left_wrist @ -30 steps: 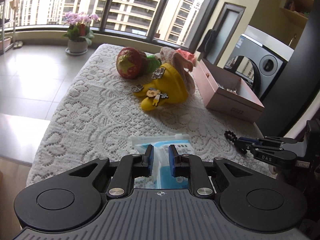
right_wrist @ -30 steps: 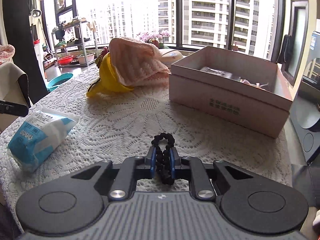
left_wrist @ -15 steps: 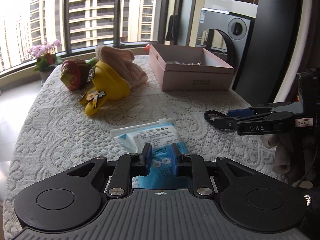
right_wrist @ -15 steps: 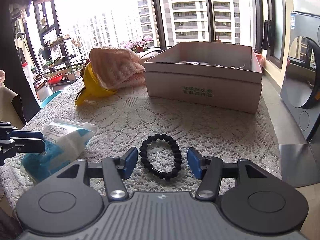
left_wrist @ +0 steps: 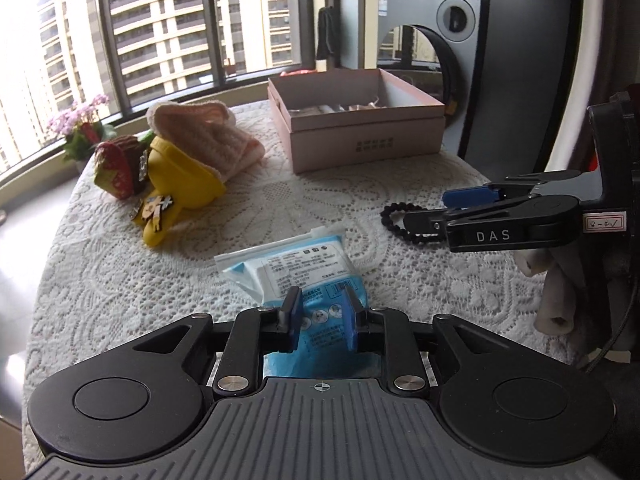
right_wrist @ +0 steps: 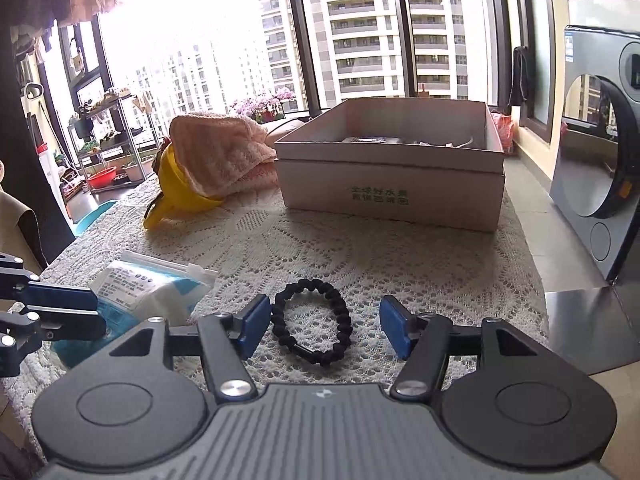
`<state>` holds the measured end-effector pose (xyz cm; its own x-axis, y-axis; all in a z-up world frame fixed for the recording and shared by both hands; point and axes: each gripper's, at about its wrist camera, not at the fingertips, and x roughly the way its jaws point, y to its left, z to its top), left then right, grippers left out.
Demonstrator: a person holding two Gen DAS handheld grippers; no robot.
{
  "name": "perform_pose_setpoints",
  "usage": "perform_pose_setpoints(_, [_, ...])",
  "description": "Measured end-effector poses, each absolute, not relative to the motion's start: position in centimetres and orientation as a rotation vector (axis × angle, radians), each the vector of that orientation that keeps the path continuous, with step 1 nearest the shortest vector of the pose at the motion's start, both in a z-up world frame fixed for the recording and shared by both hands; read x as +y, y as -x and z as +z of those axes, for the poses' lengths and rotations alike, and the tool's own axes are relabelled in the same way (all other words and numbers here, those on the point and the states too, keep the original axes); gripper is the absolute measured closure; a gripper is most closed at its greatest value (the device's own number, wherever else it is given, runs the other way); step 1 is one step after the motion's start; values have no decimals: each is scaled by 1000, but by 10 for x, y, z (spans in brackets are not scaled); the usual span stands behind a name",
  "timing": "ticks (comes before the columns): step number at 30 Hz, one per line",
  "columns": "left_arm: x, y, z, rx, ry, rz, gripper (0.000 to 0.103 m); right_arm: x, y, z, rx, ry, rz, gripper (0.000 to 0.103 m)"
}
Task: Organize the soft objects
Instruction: 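Grasp the blue wipes packet with the left tool while the right grasps the black bracelet, then lower the wipes packet into the pink box and open the left tool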
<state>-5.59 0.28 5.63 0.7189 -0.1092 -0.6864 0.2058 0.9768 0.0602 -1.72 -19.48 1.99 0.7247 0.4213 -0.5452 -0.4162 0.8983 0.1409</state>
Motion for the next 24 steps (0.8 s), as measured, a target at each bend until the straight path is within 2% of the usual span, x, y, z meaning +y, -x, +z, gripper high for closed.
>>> perform_pose_setpoints(6, [-14,47,54,762,-160,-241,65,-196,19,20,592,-23,462,40])
perform_pose_setpoints(8, [-20,45,53,765,-173,-256,49,-197,20,20,588,-28,461,39])
perform_pose_setpoints(9, [-22,43,52,769,-176,-261,46,-197,19,20,587,-30,460,39])
perform_pose_setpoints(11, [-27,41,49,771,-193,-269,32,-198,20,21,586,-36,460,39])
perform_pose_setpoints(15, [-36,38,45,771,-209,-290,14,-199,20,21,580,-42,461,38])
perform_pose_setpoints(18, [-38,38,42,766,-199,-313,13,-199,21,21,576,-45,459,37])
perform_pose_setpoints(20, [-37,39,43,747,-187,-297,17,-200,22,20,573,-48,459,37])
perform_pose_setpoints(24, [-30,42,50,680,-194,-190,17,-199,21,20,574,-47,468,35])
